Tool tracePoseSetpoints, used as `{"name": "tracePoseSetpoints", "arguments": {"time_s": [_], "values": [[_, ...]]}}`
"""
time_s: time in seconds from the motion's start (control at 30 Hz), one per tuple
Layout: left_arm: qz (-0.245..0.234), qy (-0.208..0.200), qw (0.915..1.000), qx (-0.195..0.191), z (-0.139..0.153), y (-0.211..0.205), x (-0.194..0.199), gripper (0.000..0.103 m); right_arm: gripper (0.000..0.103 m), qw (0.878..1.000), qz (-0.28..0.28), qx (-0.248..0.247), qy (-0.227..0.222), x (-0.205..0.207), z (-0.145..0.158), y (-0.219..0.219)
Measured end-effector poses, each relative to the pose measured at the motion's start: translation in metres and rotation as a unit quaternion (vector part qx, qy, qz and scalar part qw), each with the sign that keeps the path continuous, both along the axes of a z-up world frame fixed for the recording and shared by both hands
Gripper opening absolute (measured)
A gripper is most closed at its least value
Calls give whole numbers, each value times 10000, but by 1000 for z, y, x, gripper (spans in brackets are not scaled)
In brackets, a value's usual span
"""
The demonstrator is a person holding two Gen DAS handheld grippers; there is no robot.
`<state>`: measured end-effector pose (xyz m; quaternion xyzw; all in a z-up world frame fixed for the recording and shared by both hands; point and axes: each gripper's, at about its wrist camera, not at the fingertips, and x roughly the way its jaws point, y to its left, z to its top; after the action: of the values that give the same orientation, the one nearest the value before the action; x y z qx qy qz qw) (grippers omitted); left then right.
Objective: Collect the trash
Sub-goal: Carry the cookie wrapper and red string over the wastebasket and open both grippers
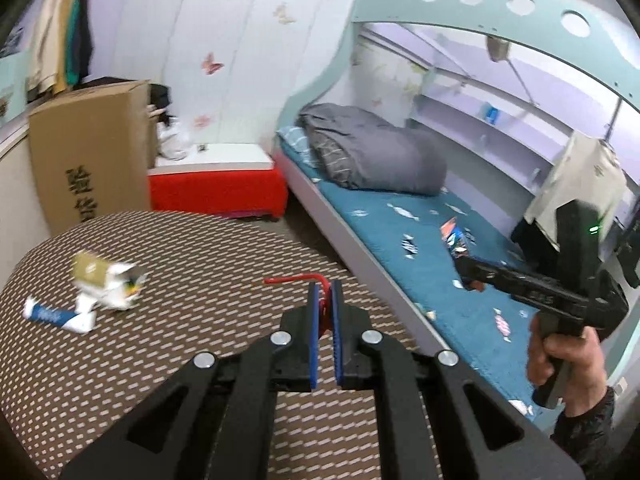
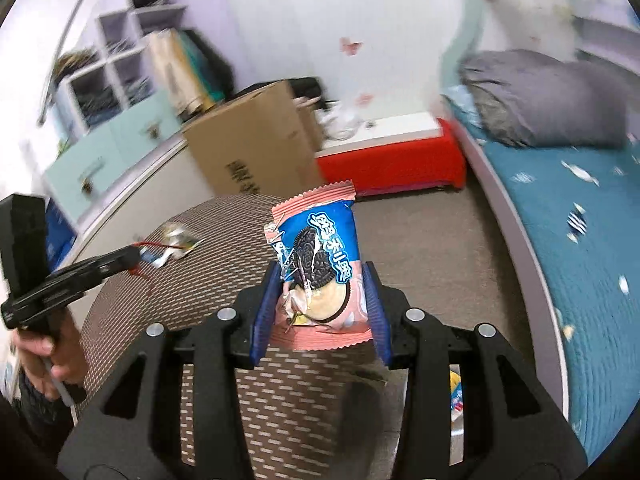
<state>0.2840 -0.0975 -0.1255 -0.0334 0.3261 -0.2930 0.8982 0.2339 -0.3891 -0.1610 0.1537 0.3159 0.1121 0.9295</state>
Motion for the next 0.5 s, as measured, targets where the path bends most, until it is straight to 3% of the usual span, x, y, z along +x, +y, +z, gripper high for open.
{"name": "tracePoseSetpoints", "arguments": {"time_s": [0.27, 0.5], "values": [[-586, 42, 9982, 70, 6, -93, 4, 6, 40, 9943, -841, 496, 428, -4, -53, -85], [-1050, 368, 9937, 167, -10, -172, 13, 6, 41, 9835, -1277, 860, 951, 2, -108, -122]]}}
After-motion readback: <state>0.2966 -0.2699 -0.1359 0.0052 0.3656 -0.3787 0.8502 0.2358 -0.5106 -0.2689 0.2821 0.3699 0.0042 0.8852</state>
